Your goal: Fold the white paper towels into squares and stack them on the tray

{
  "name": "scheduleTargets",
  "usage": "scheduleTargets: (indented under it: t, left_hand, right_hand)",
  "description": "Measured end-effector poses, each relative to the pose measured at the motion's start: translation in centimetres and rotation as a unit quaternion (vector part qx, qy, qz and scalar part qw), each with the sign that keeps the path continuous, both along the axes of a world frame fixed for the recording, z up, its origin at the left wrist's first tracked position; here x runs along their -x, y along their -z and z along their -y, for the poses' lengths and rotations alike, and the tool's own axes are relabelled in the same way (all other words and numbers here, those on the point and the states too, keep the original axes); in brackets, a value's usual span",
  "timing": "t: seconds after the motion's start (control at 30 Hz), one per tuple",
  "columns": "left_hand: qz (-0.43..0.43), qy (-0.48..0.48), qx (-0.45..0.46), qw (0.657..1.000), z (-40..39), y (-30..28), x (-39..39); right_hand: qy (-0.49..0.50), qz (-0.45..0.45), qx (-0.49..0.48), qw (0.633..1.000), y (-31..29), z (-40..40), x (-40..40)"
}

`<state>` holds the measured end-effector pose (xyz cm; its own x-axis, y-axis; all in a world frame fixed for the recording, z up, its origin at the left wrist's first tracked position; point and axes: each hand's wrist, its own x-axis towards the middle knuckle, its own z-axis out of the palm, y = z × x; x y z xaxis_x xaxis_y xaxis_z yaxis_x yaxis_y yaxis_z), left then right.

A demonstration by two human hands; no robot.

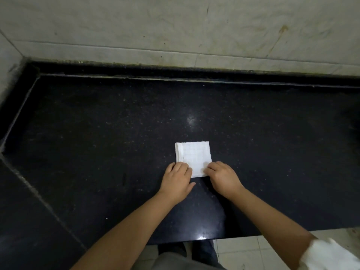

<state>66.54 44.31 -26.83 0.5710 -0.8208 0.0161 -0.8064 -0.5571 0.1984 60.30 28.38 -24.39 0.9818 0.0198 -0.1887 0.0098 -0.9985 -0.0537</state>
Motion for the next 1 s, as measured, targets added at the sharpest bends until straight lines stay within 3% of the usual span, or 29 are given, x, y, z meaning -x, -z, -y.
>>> scheduleTargets:
  t: [0.13,0.27,0.37,0.47,0.83,1.0]
  left_hand:
    - [0.045,-0.023,-0.040,0.998,1.7,-0.1,0.2]
    - [0.093,0.051,-0.030,0.994,5.1,-2.1,1.1]
    - [0.127,0.111,0.032,0.985,10.2,-4.0,2.9]
    - [0.149,0.175,0.098,0.968,17.1,-6.3,6.3]
    - [0.165,0.349,0.106,0.916,43.3,-16.5,25.5]
    - [0.147,0.367,0.140,0.908,53.5,-21.6,31.4]
  right_hand:
    - [0.004,-0.011,-0.047,0.999,-1.5,1.3,0.3]
    - [0.116,-0.010,-0.075,0.990,-4.3,4.6,3.0]
    - [0.218,0.060,-0.160,0.961,-6.2,9.1,7.3]
    - [0.282,0.119,-0.185,0.934,-8.2,14.8,12.9]
    - [0.372,0.183,-0.044,0.909,-16.8,35.6,37.2]
    - [0.383,0.225,-0.008,0.896,-21.6,44.7,43.6]
